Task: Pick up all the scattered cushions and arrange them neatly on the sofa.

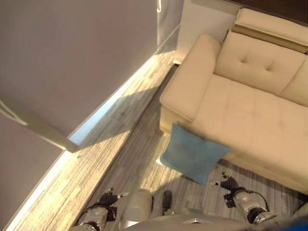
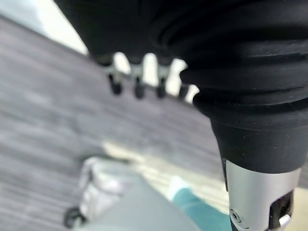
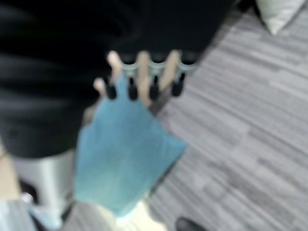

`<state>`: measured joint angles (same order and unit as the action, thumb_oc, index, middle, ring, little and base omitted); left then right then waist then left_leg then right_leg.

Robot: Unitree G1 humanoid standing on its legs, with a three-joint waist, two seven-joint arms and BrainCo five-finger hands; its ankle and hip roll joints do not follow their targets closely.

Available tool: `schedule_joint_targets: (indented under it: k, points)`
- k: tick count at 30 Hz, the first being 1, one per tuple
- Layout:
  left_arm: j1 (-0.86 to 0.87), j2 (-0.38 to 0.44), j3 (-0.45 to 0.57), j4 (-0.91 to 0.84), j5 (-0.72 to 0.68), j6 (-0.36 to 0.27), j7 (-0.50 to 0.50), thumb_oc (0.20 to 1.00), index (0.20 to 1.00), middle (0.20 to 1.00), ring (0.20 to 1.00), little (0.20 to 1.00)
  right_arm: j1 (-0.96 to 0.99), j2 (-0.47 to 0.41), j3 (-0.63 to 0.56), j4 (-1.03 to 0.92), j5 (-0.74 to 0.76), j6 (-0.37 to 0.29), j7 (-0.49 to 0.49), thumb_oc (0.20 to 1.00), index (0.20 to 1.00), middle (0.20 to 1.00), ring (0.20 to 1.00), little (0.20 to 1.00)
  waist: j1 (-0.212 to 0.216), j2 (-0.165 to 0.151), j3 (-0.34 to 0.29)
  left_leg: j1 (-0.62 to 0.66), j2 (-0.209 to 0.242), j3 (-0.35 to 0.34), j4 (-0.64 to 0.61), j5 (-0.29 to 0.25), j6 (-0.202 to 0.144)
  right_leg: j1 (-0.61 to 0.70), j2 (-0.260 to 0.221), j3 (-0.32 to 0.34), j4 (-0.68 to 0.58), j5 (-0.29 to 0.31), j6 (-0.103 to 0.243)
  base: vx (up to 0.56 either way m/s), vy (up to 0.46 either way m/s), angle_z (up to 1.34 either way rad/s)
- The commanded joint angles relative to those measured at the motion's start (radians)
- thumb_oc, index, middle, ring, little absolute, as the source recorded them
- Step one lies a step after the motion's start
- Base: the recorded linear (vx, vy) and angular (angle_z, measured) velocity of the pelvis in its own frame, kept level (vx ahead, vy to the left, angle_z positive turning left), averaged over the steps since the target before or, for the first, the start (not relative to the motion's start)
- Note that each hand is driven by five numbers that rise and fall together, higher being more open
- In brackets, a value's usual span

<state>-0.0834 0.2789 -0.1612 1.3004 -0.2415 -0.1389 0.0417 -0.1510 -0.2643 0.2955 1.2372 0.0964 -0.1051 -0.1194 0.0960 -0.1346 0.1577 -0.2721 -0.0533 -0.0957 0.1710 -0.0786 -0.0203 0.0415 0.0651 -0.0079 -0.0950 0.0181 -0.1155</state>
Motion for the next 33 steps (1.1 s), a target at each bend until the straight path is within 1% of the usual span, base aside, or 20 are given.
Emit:
schedule_joint_targets:
  k: [1, 2, 4, 9, 11, 12, 13, 14, 15, 16, 17, 19, 20, 24, 26, 27, 28, 30, 32, 33]
  points:
    - [-0.014, -0.021, 0.005, 0.016, 0.033, -0.021, -0.005, 1.000, 1.000, 1.000, 1.000, 1.000, 0.061, -0.060, 0.003, -0.005, 0.019, -0.009, -0.004, 1.000, 1.000, 1.000, 1.000, 1.000, -0.006, 0.036, -0.040, 0.129, -0.034, -0.060, -0.100, 0.074, 0.011, -0.049, -0.040, -0.006, 0.078, -0.028, 0.183, 0.22, 0.164, -0.34]
    - [-0.008, -0.022, 0.005, 0.023, 0.043, -0.018, -0.006, 1.000, 1.000, 1.000, 1.000, 1.000, 0.067, -0.057, 0.000, -0.007, 0.013, -0.007, -0.002, 1.000, 1.000, 1.000, 1.000, 1.000, -0.012, 0.043, -0.050, 0.148, -0.029, -0.067, -0.121, 0.082, 0.013, -0.047, -0.041, -0.005, 0.083, -0.036, 0.185, 0.15, 0.162, -0.61]
    - [-0.001, -0.023, 0.004, 0.027, 0.056, -0.016, -0.010, 1.000, 1.000, 1.000, 1.000, 1.000, 0.076, -0.053, 0.001, -0.009, 0.003, -0.009, -0.001, 1.000, 1.000, 1.000, 1.000, 1.000, -0.016, 0.043, -0.056, 0.159, -0.039, -0.071, -0.095, 0.082, 0.017, -0.048, -0.055, 0.002, 0.104, -0.042, 0.190, 0.13, 0.169, -0.66]
    - [-0.006, 0.001, 0.023, 0.018, 0.036, -0.015, -0.011, 1.000, 1.000, 1.000, 1.000, 1.000, 0.040, -0.039, 0.020, -0.040, -0.011, -0.010, -0.003, 1.000, 1.000, 1.000, 1.000, 1.000, 0.022, 0.046, -0.042, 0.165, -0.042, -0.046, -0.055, 0.044, 0.052, -0.106, -0.086, 0.014, 0.233, -0.043, 0.225, 0.04, 0.106, -0.79]
    - [-0.010, 0.019, 0.033, 0.014, 0.031, -0.017, -0.008, 1.000, 1.000, 1.000, 1.000, 1.000, 0.016, -0.038, 0.030, -0.056, -0.013, -0.011, -0.003, 1.000, 1.000, 1.000, 1.000, 1.000, 0.040, 0.051, -0.042, 0.166, -0.023, -0.034, -0.045, 0.024, 0.057, -0.120, -0.141, -0.028, 0.220, -0.024, 0.230, 0.02, -0.068, -0.68]
    - [-0.010, 0.019, 0.033, 0.014, 0.031, -0.017, -0.008, 1.000, 1.000, 1.000, 1.000, 1.000, 0.016, -0.038, 0.030, -0.056, -0.013, -0.011, -0.003, 1.000, 1.000, 1.000, 1.000, 1.000, 0.040, 0.051, -0.041, 0.167, -0.023, -0.034, -0.044, 0.023, 0.057, -0.118, -0.141, -0.028, 0.220, -0.024, 0.230, 0.02, -0.121, -0.43]
    - [-0.013, 0.029, 0.041, 0.014, 0.024, -0.020, -0.004, 1.000, 1.000, 1.000, 1.000, 1.000, 0.000, -0.036, 0.034, -0.068, -0.020, -0.011, -0.007, 1.000, 1.000, 1.000, 1.000, 1.000, 0.054, 0.058, -0.044, 0.171, 0.007, -0.024, -0.048, 0.013, 0.050, -0.135, -0.195, -0.098, 0.195, -0.005, 0.230, 0.01, -0.088, -0.48]
    - [-0.013, 0.029, 0.041, 0.014, 0.023, -0.020, -0.004, 1.000, 1.000, 1.000, 1.000, 1.000, 0.000, -0.037, 0.034, -0.068, -0.020, -0.011, -0.007, 1.000, 1.000, 1.000, 1.000, 1.000, 0.054, 0.058, -0.043, 0.172, 0.008, -0.025, -0.048, 0.012, 0.050, -0.134, -0.194, -0.100, 0.194, -0.006, 0.229, 0.03, -0.115, -0.45]
    - [-0.013, 0.033, 0.040, 0.012, 0.018, -0.020, -0.002, 1.000, 1.000, 1.000, 1.000, 1.000, -0.005, -0.037, 0.037, -0.075, -0.021, -0.008, -0.006, 1.000, 1.000, 1.000, 1.000, 1.000, 0.053, 0.060, -0.042, 0.176, 0.017, -0.024, -0.047, 0.006, 0.048, -0.144, -0.212, -0.116, 0.188, 0.001, 0.229, 0.04, -0.113, -0.28]
    - [-0.017, 0.037, 0.045, 0.013, 0.015, -0.025, 0.003, 1.000, 1.000, 1.000, 1.000, 1.000, -0.014, -0.037, 0.038, -0.078, -0.027, -0.009, -0.009, 1.000, 1.000, 1.000, 1.000, 1.000, 0.054, 0.055, -0.036, 0.178, 0.027, -0.013, -0.036, -0.007, 0.040, -0.147, -0.241, -0.147, 0.163, 0.020, 0.242, 0.06, -0.164, -0.08]
    - [-0.017, 0.039, 0.047, 0.017, 0.017, -0.026, 0.004, 1.000, 1.000, 1.000, 1.000, 1.000, -0.016, -0.037, 0.039, -0.078, -0.029, -0.009, -0.009, 1.000, 1.000, 1.000, 1.000, 1.000, 0.055, 0.046, -0.036, 0.185, 0.025, -0.009, -0.032, -0.014, 0.036, -0.131, -0.247, -0.160, 0.138, 0.027, 0.248, 0.07, -0.188, 0.02]
    - [-0.009, 0.037, 0.054, 0.023, 0.025, -0.028, 0.007, 1.000, 1.000, 1.000, 1.000, 1.000, -0.015, -0.036, 0.048, -0.081, -0.034, -0.008, -0.008, 1.000, 1.000, 1.000, 1.000, 1.000, 0.054, 0.025, -0.047, 0.204, 0.035, 0.010, -0.046, -0.017, 0.024, -0.105, -0.243, -0.169, 0.100, 0.037, 0.257, 0.10, -0.205, -0.12]
    - [-0.009, 0.037, 0.054, 0.023, 0.025, -0.028, 0.007, 1.000, 1.000, 1.000, 1.000, 1.000, -0.015, -0.036, 0.048, -0.081, -0.034, -0.008, -0.008, 1.000, 1.000, 1.000, 1.000, 1.000, 0.054, 0.025, -0.047, 0.204, 0.035, 0.010, -0.046, -0.017, 0.024, -0.105, -0.243, -0.169, 0.100, 0.037, 0.257, 0.14, -0.264, -0.09]
    - [-0.009, 0.020, 0.043, 0.016, 0.017, -0.031, 0.014, 1.000, 1.000, 1.000, 1.000, 1.000, -0.004, -0.046, 0.051, -0.111, -0.027, -0.015, -0.014, 1.000, 1.000, 1.000, 1.000, 1.000, 0.030, 0.022, -0.054, 0.235, 0.088, -0.008, -0.111, 0.016, -0.013, -0.093, -0.202, -0.165, 0.108, 0.004, 0.242, 0.06, -0.223, 0.01]
    - [-0.048, 0.009, 0.012, 0.000, 0.004, -0.037, 0.026, 1.000, 1.000, 1.000, 1.000, 1.000, 0.000, -0.062, 0.038, -0.117, -0.002, -0.023, -0.031, 1.000, 1.000, 1.000, 1.000, 1.000, 0.006, 0.011, -0.019, 0.148, 0.110, 0.004, -0.051, 0.045, -0.045, -0.104, -0.202, -0.193, 0.110, -0.010, 0.226, -0.13, -0.202, 0.40]
    - [-0.061, 0.000, 0.002, -0.012, -0.008, -0.040, 0.026, 1.000, 1.000, 1.000, 1.000, 1.000, -0.001, -0.070, 0.030, -0.103, 0.009, -0.023, -0.032, 1.000, 1.000, 1.000, 1.000, 1.000, -0.008, 0.012, -0.013, 0.130, 0.113, 0.032, -0.022, 0.040, -0.040, -0.105, -0.200, -0.218, 0.106, -0.015, 0.217, -0.05, -0.061, 0.87]
    - [-0.057, -0.009, -0.005, -0.015, -0.011, -0.039, 0.023, 1.000, 1.000, 1.000, 1.000, 1.000, 0.003, -0.074, 0.023, -0.086, 0.014, -0.021, -0.029, 1.000, 1.000, 1.000, 1.000, 1.000, -0.007, 0.022, -0.014, 0.138, 0.072, 0.011, -0.036, 0.018, -0.017, -0.107, -0.184, -0.205, 0.108, -0.014, 0.219, 0.02, -0.003, 0.84]
    - [-0.055, -0.014, -0.007, -0.019, -0.011, -0.036, 0.020, 1.000, 1.000, 1.000, 1.000, 1.000, 0.007, -0.077, 0.016, -0.087, 0.008, -0.019, -0.030, 1.000, 1.000, 1.000, 1.000, 1.000, -0.014, 0.029, -0.025, 0.136, 0.054, 0.007, -0.052, 0.015, -0.005, -0.116, -0.178, -0.187, 0.114, -0.017, 0.223, 0.04, 0.086, -0.12]
    - [-0.066, -0.010, -0.011, -0.020, -0.014, -0.039, 0.020, 1.000, 1.000, 1.000, 1.000, 1.000, 0.013, -0.071, 0.004, -0.091, 0.023, -0.020, -0.034, 1.000, 1.000, 1.000, 1.000, 1.000, -0.014, 0.033, -0.027, 0.129, 0.016, -0.027, -0.050, 0.012, 0.006, -0.132, -0.180, -0.158, 0.125, -0.010, 0.227, 0.03, 0.145, -0.27]
    - [-0.068, -0.008, -0.009, -0.021, -0.011, -0.040, 0.021, 1.000, 1.000, 1.000, 1.000, 1.000, 0.015, -0.068, 0.003, -0.093, 0.025, -0.022, -0.036, 1.000, 1.000, 1.000, 1.000, 1.000, -0.013, 0.034, -0.029, 0.132, 0.013, -0.023, -0.053, 0.011, 0.010, -0.133, -0.180, -0.150, 0.120, -0.008, 0.228, 0.02, 0.104, -0.22]
